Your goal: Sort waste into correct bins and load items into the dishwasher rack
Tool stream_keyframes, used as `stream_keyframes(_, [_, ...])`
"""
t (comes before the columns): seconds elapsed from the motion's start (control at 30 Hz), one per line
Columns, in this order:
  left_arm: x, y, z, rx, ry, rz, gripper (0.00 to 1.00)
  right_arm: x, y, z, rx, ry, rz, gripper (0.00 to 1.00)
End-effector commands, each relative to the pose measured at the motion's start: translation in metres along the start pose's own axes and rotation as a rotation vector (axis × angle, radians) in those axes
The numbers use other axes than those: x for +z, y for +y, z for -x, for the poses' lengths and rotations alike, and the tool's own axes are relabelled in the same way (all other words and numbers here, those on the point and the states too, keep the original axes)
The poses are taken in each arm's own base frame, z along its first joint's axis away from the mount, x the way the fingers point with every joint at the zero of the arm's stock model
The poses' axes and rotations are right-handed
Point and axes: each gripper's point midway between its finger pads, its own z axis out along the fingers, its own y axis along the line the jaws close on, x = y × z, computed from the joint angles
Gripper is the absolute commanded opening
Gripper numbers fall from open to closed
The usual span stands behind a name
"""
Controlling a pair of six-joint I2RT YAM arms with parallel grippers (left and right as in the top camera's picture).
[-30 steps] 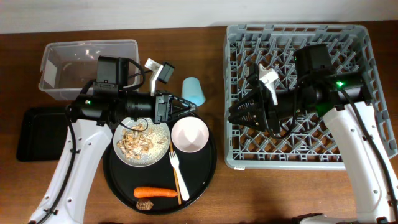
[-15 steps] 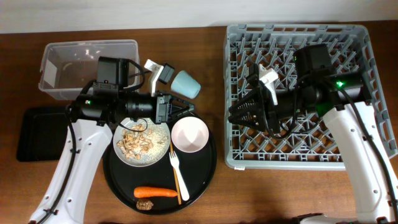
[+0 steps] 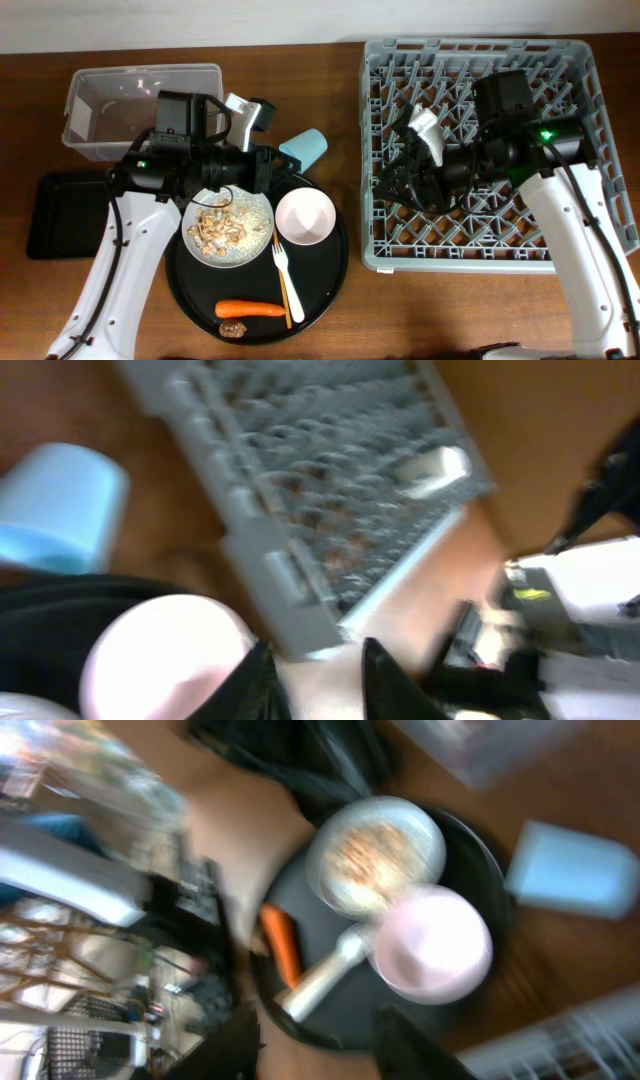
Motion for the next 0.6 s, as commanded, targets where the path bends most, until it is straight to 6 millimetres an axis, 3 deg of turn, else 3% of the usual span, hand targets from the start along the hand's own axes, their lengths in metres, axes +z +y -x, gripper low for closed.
stream_keyframes(0.0, [-0.004, 0.052, 0.012, 0.036, -0.033, 0.29, 0.44, -0.02, -0.063, -0.04, 0.251, 0.189, -0.383, 0.52])
stream_keyframes(0.13, [0.012, 0.076, 0.017, 0.013, -0.033, 0.329, 0.57, -0.046, -0.092, -0.061, 0.394, 0.238, -0.585, 0.66])
stream_keyframes(0.47, [0.097, 0.145, -0.01, -0.241, 0.058, 0.253, 0.62, -0.055, -0.096, -0.068, 0.446, 0.234, -0.599, 0.68])
stream_keyframes(0.57, [0.114, 0.147, -0.007, -0.281, 0.042, 0.176, 0.62, -0.055, -0.096, -0.068, 0.447, 0.235, -0.598, 0.68])
